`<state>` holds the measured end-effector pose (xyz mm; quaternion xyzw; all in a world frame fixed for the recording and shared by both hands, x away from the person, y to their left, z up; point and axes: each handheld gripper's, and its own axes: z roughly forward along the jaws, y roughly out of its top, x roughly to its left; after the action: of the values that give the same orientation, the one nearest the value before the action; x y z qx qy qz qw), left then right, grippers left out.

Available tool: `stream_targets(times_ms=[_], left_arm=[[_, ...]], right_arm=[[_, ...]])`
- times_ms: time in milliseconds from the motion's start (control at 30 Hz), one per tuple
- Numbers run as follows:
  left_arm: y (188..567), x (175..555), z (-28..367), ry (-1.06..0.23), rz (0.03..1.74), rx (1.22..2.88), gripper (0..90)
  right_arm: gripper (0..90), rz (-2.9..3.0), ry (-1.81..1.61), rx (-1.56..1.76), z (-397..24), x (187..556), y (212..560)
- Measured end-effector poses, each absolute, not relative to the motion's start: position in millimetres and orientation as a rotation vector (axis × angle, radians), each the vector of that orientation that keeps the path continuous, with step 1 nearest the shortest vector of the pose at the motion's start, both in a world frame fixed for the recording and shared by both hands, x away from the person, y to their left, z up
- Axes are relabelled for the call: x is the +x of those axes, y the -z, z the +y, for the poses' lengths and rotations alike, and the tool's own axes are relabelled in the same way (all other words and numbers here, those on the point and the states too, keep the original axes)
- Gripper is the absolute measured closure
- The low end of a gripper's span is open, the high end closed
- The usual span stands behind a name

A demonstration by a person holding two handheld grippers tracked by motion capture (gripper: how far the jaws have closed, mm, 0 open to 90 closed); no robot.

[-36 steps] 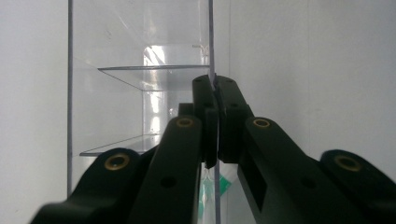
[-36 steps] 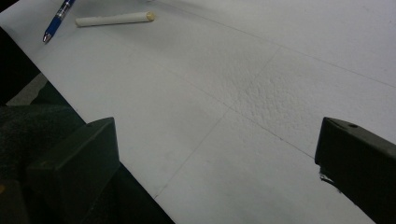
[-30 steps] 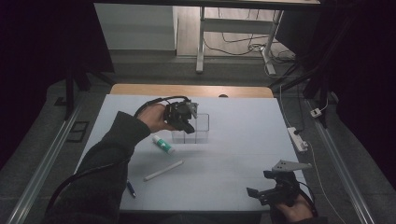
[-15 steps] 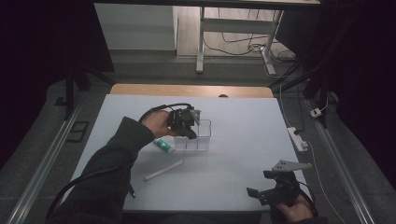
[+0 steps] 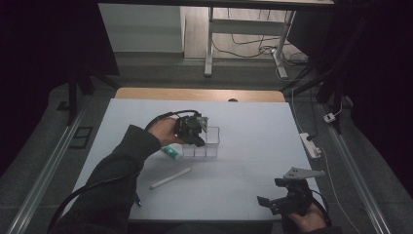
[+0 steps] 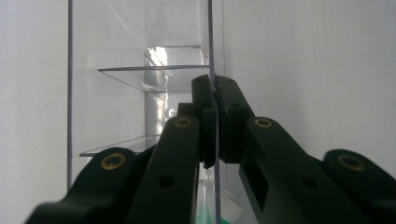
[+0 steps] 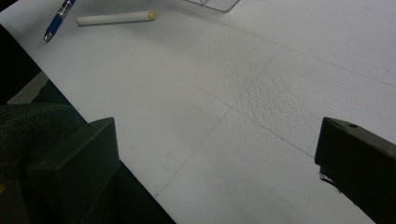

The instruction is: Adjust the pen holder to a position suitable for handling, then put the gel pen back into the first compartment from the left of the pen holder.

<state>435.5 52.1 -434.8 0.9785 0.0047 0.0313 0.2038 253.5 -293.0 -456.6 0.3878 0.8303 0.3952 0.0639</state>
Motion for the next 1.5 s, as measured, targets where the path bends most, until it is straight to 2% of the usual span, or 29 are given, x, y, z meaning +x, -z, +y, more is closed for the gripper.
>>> stream_targets(times_ms=[367,500,1100,1200,1500], left_arm=[[418.3,428.4,65.9,-0.093,0.127,2.569,57.7],[413.5,424.0,73.4,-0.135,0.164,2.513,46.9],[399.8,395.9,117.1,-0.198,0.396,2.372,7.7],[401.8,390.1,125.0,-0.204,0.425,2.363,3.0],[409.8,375.9,150.0,-0.168,0.507,2.284,0.0]], right_arm=[[0.0,2.509,-1.192,1.174,-292.5,253.6,456.6],[0.0,2.510,-1.187,1.173,-292.2,253.8,456.6],[0.0,2.512,-1.180,1.169,-291.3,254.1,456.8],[0.0,2.515,-1.180,1.169,-291.3,254.0,456.9],[0.0,2.509,-1.180,1.174,-291.8,253.4,456.7]])
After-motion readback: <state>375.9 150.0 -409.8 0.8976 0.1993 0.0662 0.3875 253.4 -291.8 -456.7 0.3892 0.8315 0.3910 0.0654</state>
